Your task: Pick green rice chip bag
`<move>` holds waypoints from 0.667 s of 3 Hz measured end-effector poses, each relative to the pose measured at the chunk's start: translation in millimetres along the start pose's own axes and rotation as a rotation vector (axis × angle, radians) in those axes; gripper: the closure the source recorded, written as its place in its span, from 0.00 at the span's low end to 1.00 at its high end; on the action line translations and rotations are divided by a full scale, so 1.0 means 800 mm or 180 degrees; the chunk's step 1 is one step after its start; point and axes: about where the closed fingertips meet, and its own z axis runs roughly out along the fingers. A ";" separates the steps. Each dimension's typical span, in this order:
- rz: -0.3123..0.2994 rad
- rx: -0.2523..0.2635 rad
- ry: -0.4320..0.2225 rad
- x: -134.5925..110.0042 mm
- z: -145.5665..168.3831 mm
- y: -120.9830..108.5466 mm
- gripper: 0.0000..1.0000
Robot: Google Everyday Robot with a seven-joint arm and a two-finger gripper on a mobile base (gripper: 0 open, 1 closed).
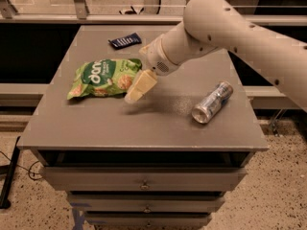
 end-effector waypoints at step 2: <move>0.0240 0.0006 -0.0086 -0.010 0.020 -0.013 0.42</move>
Offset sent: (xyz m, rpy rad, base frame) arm 0.0213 0.0192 0.0002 0.0775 0.0684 -0.0869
